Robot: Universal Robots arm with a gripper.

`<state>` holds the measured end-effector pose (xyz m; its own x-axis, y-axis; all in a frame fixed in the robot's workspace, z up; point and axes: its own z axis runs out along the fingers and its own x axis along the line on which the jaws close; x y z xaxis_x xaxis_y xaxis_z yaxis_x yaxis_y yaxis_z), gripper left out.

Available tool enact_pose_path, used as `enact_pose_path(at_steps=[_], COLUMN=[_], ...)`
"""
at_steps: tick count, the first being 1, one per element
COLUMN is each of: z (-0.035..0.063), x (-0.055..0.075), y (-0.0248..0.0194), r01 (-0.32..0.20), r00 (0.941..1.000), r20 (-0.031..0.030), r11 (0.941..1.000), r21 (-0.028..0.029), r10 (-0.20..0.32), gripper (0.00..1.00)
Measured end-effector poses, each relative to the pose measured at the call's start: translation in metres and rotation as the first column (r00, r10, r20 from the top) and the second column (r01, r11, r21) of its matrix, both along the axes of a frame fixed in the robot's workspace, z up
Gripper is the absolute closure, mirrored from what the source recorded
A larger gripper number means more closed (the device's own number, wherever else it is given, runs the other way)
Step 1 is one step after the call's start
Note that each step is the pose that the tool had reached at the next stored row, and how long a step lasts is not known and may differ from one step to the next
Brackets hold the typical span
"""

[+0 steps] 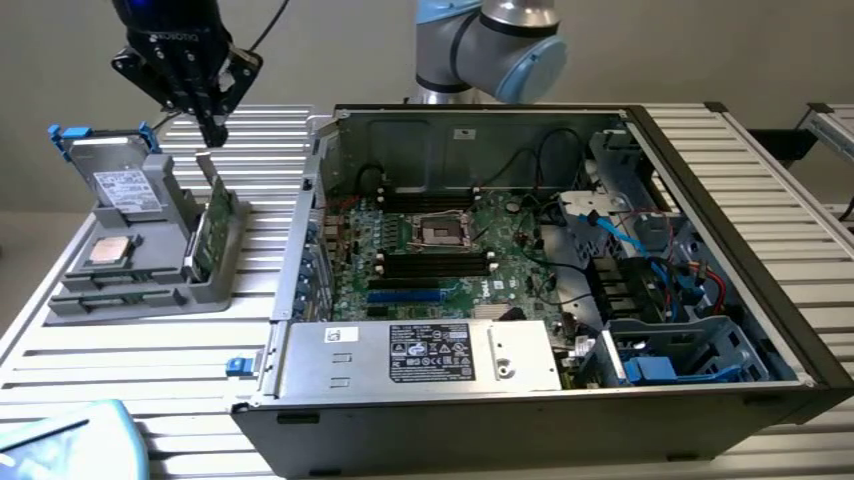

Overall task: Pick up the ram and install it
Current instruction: 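Reach for the ram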

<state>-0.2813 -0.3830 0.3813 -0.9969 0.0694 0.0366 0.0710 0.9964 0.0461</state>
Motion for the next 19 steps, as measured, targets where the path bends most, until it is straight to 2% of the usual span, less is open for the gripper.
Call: enact_pose_path(at_steps=[4, 13, 15, 19], z=[-0.0011, -0.0044, -0.0059, -0.0099], x=[-0.014, -0.035, -0.04, -0.052], y=[0.0003, 0.0004, 0.0004, 0.0004], r01=[-0.001, -0.013, -0.018, -0.028], r00=[0.9999, 0.998, 0.9977, 0.9973], r20=[-0.0147, -0.0616, -0.0658, -0.0676], r11=[1.0, 0.9999, 0.9998, 0.9996], r21=[0.0, 0.0001, 0.0001, 0.0002], r10=[0.001, 0.013, 0.018, 0.028], gripper=[0.89, 0.89, 0.89, 0.89])
